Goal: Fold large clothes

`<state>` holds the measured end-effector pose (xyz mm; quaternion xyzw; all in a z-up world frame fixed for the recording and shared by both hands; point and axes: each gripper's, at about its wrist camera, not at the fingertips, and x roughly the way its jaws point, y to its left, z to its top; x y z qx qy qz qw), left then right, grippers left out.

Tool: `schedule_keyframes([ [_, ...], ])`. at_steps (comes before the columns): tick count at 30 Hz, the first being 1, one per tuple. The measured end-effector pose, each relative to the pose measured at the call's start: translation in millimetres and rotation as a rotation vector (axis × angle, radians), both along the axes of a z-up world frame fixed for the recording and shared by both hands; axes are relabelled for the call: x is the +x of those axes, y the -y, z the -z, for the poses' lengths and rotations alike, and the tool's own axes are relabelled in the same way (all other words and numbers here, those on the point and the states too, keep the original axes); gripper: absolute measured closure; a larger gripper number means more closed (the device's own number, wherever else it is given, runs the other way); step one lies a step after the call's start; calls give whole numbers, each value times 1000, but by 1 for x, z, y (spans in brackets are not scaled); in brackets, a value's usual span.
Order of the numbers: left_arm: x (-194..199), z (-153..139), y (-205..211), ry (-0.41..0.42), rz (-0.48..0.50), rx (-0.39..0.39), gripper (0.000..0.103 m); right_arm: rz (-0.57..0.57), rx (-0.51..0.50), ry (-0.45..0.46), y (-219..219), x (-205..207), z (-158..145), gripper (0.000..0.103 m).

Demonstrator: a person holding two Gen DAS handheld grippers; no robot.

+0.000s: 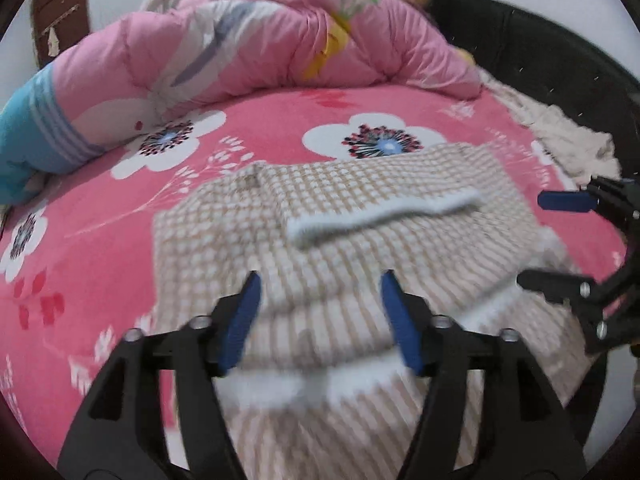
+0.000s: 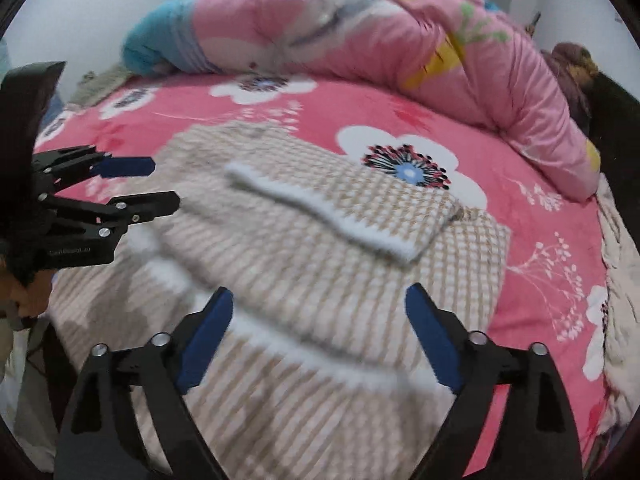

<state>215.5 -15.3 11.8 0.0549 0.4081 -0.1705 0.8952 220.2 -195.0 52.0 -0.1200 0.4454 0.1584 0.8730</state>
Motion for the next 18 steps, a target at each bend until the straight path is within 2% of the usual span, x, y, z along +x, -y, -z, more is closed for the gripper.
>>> schedule_keyframes([
  [1,-14,-3,-3,9,-8,-5,27,-3,10,6,-2,-19,-1,13],
  [3,-37,-6,-7,19,-15,-10,19,-2,44,2,-3,-45,1,12],
  [7,-72,3,-9,-6,-38,-9,14,23,91,-21,-5,-82,13,12],
  [13,-98,41,-8,-55,-101,49,13,84,144,-56,-5,-104,39,12],
  [14,-100,52,-6,-70,-122,78,13,95,144,-67,-5,-104,46,12],
  [16,-101,69,-5,-102,-149,117,13,117,122,-90,-5,-102,63,12],
  [18,-102,81,-8,-120,-169,102,11,132,96,-111,-6,-100,77,11],
])
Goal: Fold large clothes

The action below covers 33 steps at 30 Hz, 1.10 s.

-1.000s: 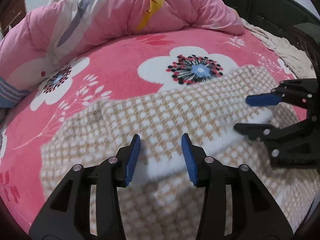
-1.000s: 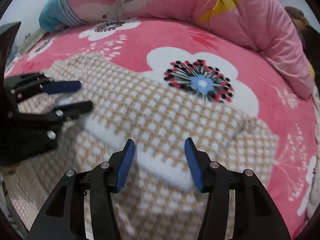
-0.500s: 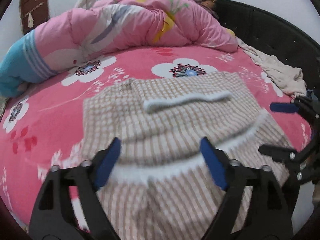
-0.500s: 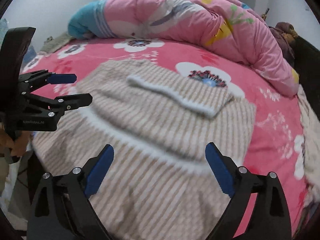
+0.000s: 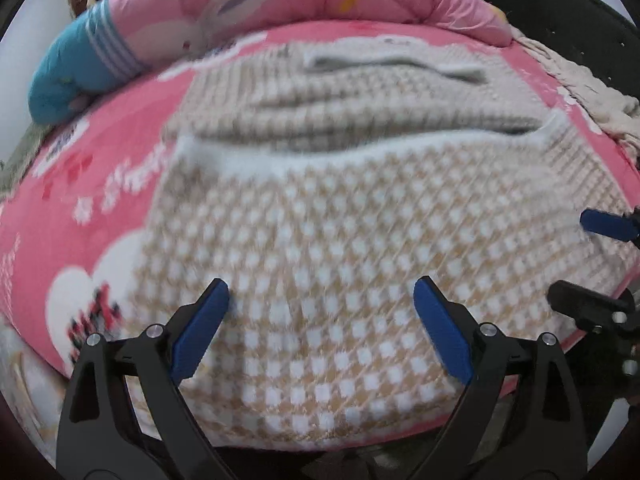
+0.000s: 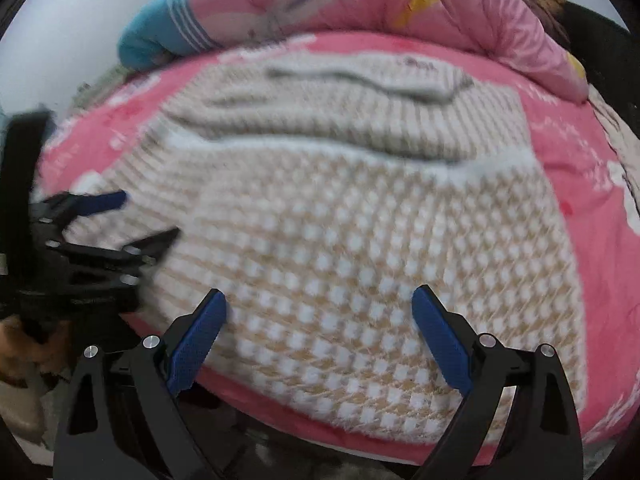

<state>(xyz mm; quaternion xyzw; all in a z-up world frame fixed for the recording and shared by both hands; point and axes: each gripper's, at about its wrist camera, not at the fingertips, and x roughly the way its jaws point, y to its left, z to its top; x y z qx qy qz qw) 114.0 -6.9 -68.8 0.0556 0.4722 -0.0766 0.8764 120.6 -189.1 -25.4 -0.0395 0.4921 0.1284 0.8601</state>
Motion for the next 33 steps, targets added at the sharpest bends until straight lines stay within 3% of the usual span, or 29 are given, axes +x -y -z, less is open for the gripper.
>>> schedule_keyframes([
  [6,-2,5,-5,10,-28,-29,8,36,44,12,6,-2,9,6],
  [33,-5,7,-4,23,-31,-31,7,31,59,10,9,-1,11,6],
])
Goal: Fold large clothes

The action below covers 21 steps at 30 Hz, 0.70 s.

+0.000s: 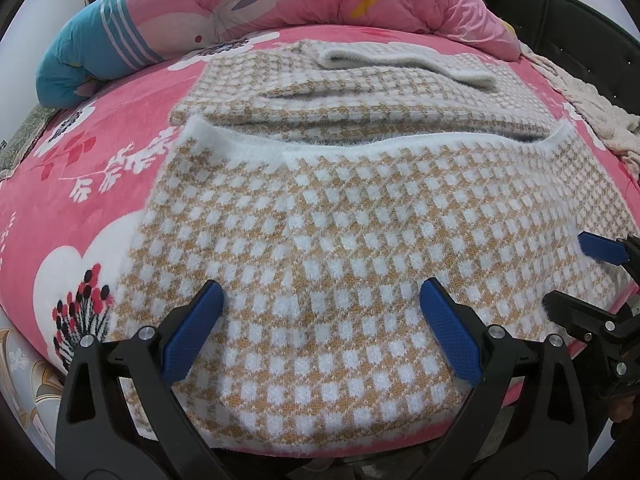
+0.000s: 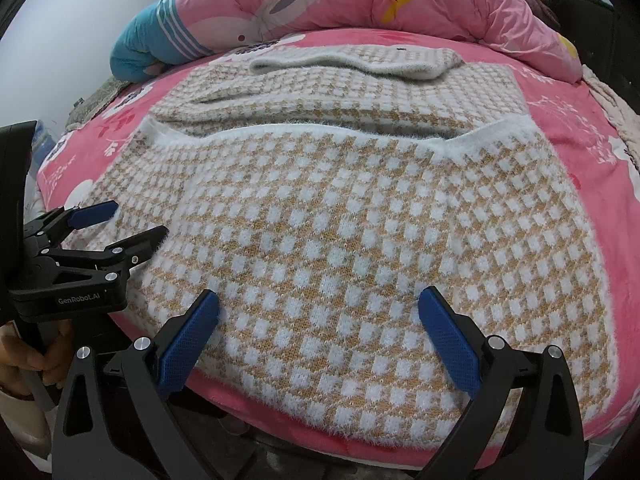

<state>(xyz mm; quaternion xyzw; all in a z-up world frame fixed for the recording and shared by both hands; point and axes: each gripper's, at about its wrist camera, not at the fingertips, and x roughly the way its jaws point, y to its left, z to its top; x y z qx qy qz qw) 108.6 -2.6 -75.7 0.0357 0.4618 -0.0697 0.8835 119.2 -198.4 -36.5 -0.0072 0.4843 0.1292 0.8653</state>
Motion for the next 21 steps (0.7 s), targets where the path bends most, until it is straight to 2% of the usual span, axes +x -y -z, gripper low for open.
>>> schedule_keyframes([
  [21,0,1,-2,0,1,-1,7,1,1,3,0,0,0,6],
])
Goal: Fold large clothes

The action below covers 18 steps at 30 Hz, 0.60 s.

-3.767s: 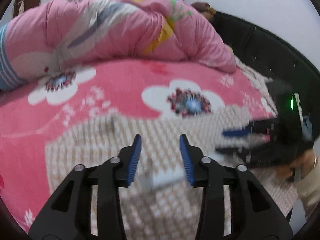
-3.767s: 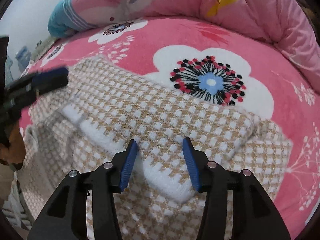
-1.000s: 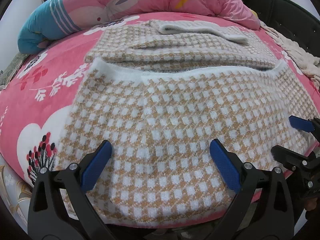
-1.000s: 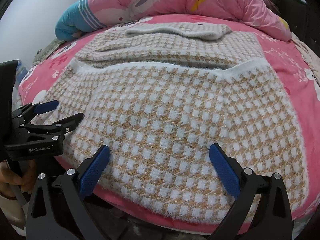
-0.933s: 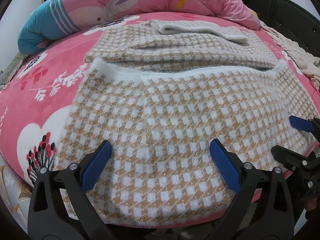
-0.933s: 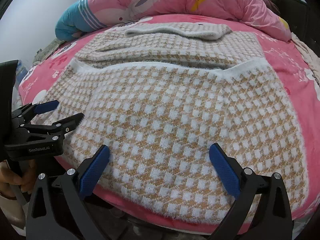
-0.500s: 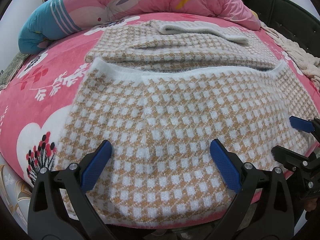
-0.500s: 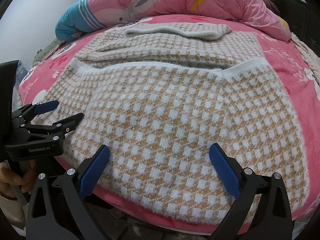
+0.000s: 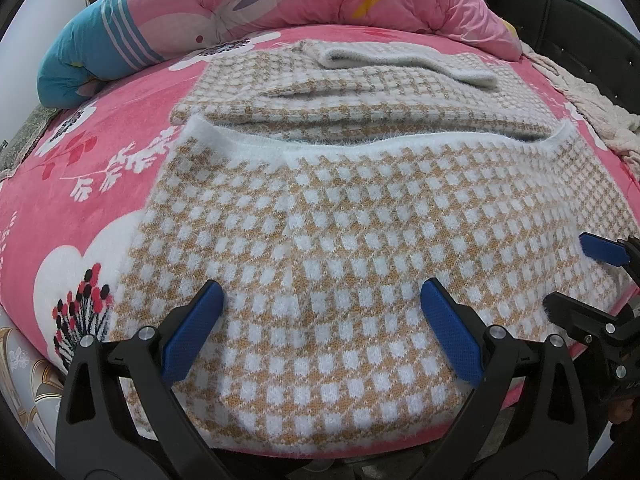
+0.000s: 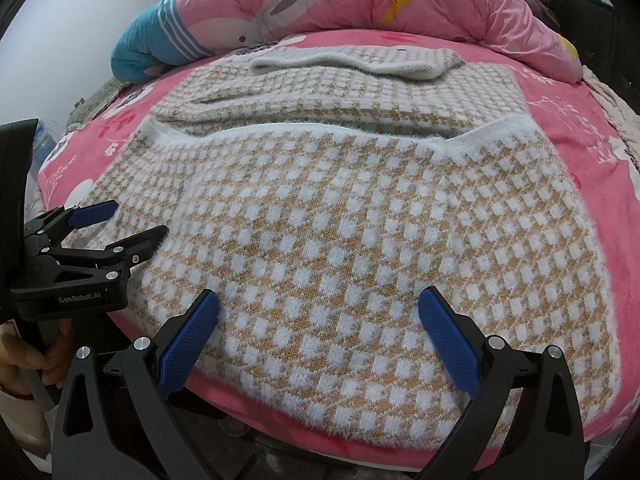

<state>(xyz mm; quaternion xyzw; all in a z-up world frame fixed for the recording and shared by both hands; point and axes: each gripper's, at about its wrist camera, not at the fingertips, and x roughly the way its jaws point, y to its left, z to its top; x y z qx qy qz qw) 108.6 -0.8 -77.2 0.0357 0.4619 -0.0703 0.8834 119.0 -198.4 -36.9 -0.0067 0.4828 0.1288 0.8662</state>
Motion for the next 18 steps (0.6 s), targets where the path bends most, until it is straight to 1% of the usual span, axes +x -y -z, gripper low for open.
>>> schedule_keyframes([
  [18,-1,0,-2,2,-1,4,7,1,1,1,-1,-1,1,6],
])
